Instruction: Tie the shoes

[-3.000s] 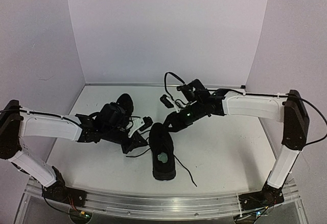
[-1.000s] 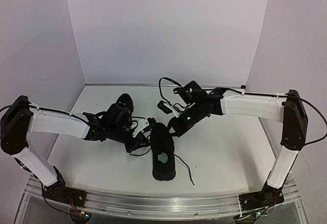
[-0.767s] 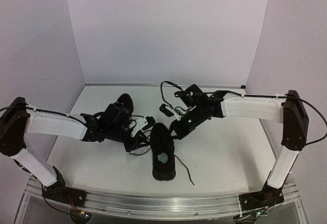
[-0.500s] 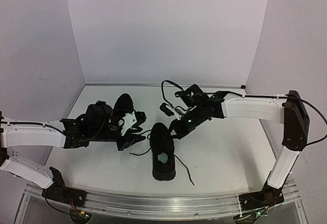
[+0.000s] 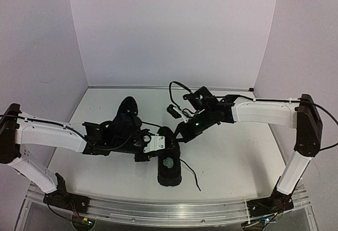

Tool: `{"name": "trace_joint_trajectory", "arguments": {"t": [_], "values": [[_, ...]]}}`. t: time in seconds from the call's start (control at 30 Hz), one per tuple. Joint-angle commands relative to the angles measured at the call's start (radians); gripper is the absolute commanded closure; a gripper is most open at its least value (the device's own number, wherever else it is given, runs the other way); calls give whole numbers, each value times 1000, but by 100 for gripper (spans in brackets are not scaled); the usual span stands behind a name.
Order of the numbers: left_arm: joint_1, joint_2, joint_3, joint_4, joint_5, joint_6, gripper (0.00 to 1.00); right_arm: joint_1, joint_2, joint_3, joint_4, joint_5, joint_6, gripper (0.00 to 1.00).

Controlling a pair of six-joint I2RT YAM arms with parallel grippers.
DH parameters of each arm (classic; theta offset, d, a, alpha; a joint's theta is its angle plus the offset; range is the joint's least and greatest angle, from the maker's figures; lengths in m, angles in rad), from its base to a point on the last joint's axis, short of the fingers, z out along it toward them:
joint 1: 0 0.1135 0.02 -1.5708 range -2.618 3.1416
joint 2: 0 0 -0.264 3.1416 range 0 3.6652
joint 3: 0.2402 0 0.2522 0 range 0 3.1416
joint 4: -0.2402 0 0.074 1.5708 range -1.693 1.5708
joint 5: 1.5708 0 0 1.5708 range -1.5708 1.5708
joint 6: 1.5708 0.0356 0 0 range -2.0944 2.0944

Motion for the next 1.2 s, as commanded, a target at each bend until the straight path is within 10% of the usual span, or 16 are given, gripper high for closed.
{"name": "trace_joint_trajectory", "arguments": {"t": [0.0, 0.47, 0.7, 1.17], "values": [[-12, 57, 101, -52, -37, 96, 77, 1, -53, -19, 31, -1, 15, 100], [-14, 52, 65, -18, -101, 51, 80, 1, -19, -24, 20, -46, 10, 99], [-14, 39, 55, -7, -109, 47, 80, 1, 14, 14, 9, -60, 0, 75], [-12, 23, 29, 5, -108, 42, 80, 1, 72, 86, -73, 1, -30, 90]]}}
